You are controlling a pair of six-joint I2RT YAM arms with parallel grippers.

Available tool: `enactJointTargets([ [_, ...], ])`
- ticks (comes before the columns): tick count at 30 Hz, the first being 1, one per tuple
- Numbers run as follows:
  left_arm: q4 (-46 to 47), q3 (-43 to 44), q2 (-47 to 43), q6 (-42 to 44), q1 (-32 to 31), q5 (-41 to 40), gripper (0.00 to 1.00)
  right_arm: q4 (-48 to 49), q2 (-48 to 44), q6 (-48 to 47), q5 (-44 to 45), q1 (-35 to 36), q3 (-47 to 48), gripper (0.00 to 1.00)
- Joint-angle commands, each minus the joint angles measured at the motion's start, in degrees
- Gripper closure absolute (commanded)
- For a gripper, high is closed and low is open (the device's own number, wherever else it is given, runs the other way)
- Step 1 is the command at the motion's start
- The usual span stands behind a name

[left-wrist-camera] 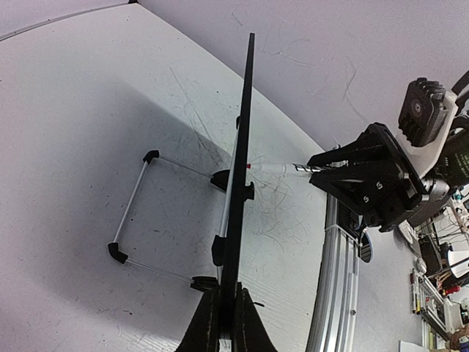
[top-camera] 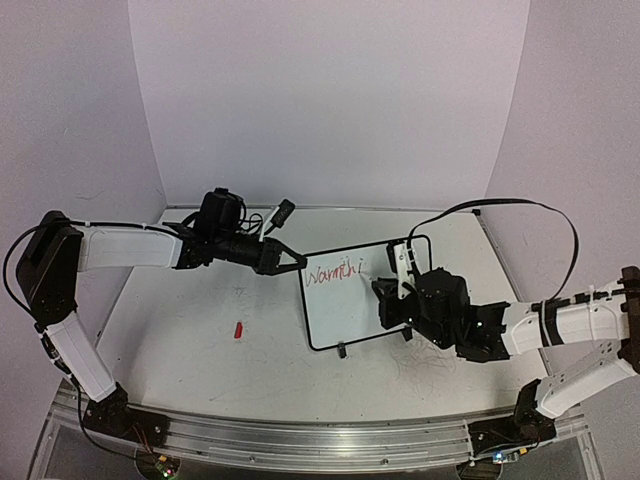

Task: Write a sentence on the whiteboard

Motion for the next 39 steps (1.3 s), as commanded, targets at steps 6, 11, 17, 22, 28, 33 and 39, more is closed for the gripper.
enactJointTargets([
  [6,1.46,0.56,-2.61,-0.57,0.12,1.25,1.0,-1.66,-3.42,1.44,0.12,0.56,-0.33,1.0],
  [11,1.46,0.57,-2.64,-0.54,0.12,1.28,1.0,-0.46,-5.04,0.41,0.78,-0.31,0.56,1.0],
  [17,1.44,0.52,-2.89,-0.54,0.12,1.26,1.0,1.36,-2.56,-0.75,0.63,-1.47,1.52,1.0],
  [22,1.47,0.48,-2.8,-0.54,0.12,1.38,1.0,2.18,-1.89,-1.78,0.85,-1.83,2.17,1.0],
  [28,1.47,0.57,-2.86,-0.56,0.12,1.46,1.0,2.36,-1.8,-2.11,0.72,-1.79,2.39,1.0],
  [33,1.49,0.56,-2.84,-0.54,0.14,1.54,1.0,2.48,-1.03,-2.47,1.52,-1.8,2.55,1.0],
  [39,1.5,0.56,-2.89,-0.54,0.12,1.52,1.0,1.88,-0.33,-2.28,2.42,-1.84,2.34,1.0],
])
